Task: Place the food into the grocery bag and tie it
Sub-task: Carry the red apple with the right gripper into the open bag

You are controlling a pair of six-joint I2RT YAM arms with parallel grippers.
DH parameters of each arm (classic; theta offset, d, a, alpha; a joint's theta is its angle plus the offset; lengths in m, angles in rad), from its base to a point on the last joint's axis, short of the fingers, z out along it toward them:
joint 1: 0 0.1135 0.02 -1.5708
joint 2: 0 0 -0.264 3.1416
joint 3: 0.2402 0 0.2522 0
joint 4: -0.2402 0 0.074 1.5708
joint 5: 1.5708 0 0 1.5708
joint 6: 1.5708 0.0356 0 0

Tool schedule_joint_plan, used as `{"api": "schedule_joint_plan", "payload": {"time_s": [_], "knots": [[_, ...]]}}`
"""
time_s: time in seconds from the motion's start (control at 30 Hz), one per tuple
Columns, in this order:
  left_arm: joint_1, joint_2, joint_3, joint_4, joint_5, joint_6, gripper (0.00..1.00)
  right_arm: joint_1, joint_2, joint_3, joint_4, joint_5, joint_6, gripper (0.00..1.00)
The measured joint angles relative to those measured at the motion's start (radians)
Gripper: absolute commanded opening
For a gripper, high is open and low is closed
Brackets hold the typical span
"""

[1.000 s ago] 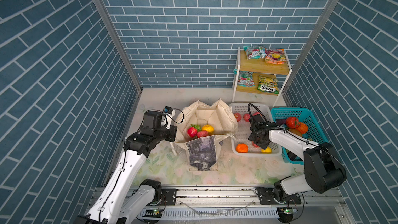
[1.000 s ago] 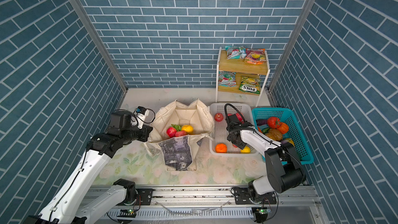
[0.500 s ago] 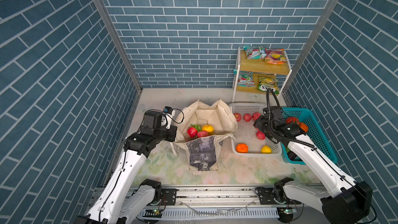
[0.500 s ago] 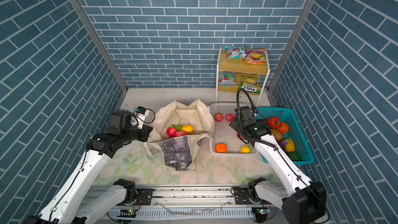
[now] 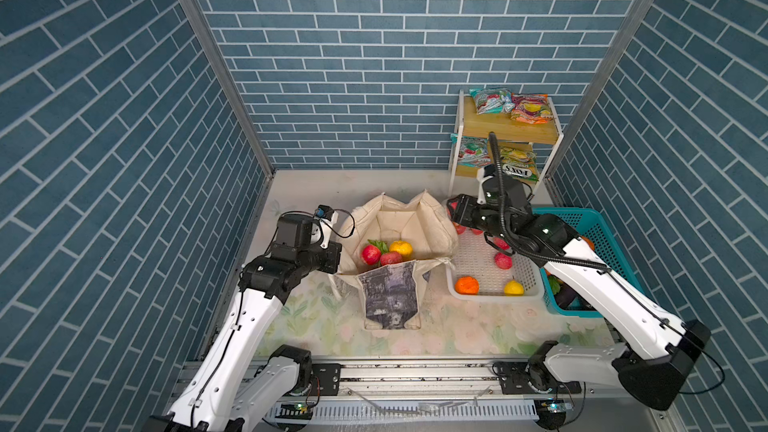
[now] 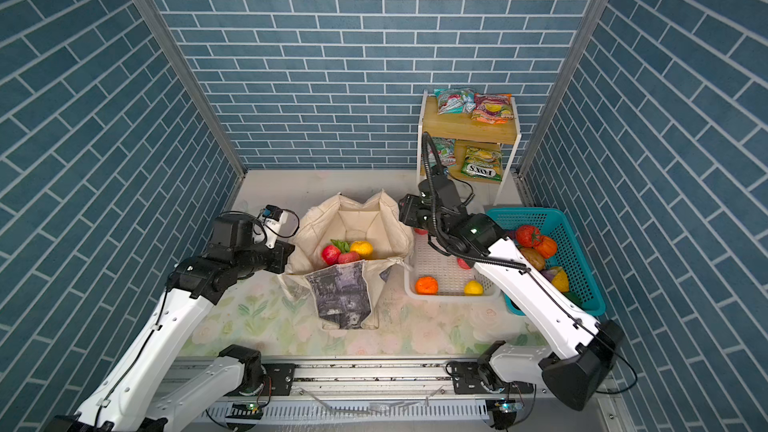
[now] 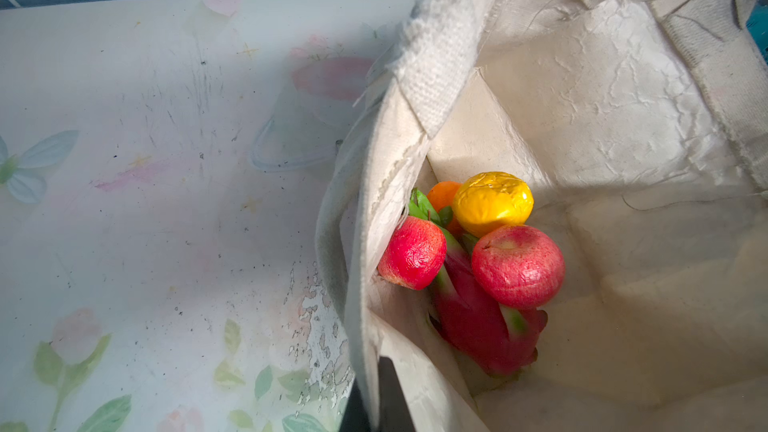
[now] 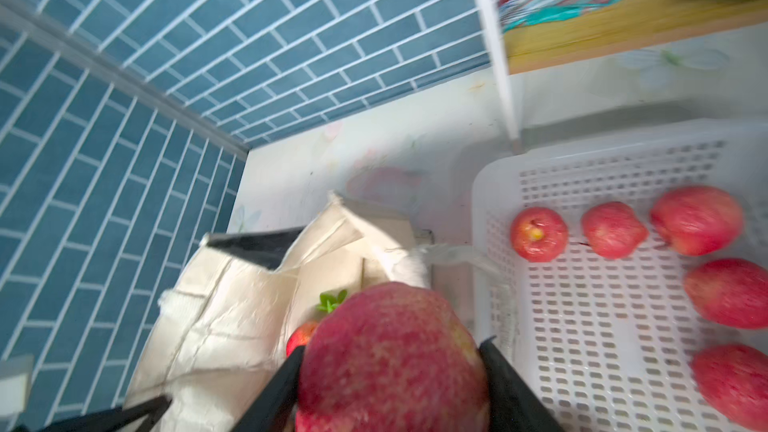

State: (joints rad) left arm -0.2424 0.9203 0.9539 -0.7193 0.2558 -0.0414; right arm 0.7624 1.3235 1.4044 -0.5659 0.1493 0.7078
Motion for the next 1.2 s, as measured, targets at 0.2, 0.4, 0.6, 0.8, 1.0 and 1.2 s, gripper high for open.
{"api": "schedule_joint_plan", "payload": {"time_s": [0.2,0.4,0.6,0.8,1.0,1.2], "knots": [[0.000,0.000,0.000,0.000,0.000,0.000,0.00,0.121,0.187,0.124,-0.014,-0.032,-0.118,0.40],[0.000,0.000,0.000,0.000,0.000,0.000,0.00,0.173,0.291,0.171,-0.054,-0.048,-0.180,0.40],[0.000,0.000,0.000,0.000,0.000,0.000,0.00,0.191,0.348,0.187,-0.059,-0.069,-0.193,0.40],[0.000,0.000,0.000,0.000,0.000,0.000,0.00,0.218,0.406,0.212,-0.070,-0.095,-0.211,0.40],[0.000,0.000,0.000,0.000,0.000,0.000,0.00,0.228,0.455,0.238,-0.096,-0.113,-0.220,0.43],[0.000,0.000,0.000,0.000,0.000,0.000,0.00,0.230,0.504,0.254,-0.108,-0.117,-0.238,0.46]]}}
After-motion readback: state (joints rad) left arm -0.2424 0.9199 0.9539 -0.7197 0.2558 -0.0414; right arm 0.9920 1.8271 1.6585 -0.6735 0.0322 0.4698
